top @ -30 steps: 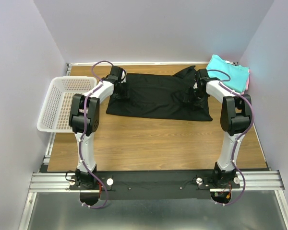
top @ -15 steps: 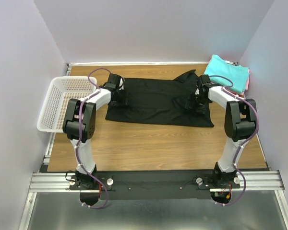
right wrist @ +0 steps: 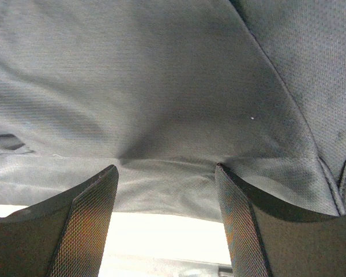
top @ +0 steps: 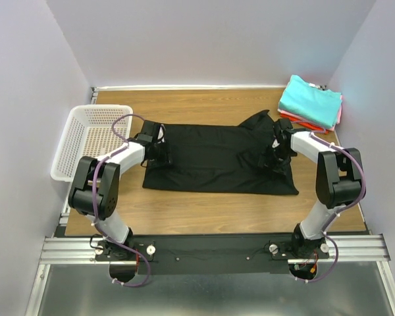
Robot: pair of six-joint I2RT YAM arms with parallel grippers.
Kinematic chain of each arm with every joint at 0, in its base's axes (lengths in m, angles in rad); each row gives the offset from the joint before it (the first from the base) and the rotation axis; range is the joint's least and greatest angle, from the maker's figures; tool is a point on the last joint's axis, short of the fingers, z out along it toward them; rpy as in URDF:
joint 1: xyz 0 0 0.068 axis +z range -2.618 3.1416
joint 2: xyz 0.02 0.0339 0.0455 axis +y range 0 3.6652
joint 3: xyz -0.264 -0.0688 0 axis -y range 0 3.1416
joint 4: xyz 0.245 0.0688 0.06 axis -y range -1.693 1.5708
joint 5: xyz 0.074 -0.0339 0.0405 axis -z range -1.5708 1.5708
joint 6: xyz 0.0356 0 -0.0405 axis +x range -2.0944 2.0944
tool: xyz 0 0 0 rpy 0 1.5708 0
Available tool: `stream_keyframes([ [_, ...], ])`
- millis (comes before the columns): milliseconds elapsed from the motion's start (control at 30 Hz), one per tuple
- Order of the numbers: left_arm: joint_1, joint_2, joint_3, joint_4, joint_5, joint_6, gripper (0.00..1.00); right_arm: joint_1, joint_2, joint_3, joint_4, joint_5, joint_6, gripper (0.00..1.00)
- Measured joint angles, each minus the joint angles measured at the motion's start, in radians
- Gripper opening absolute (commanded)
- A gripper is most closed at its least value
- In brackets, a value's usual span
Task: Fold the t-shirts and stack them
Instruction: Fold the tshirt
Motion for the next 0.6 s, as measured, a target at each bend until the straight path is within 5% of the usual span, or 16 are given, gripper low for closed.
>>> stream_keyframes([
  [600,-0.127,-0.269,-0.245,-0.080,0.048,-0.134,0.66,0.000,-0.175,-0.154,-0.248,0.032,0.019,0.75],
])
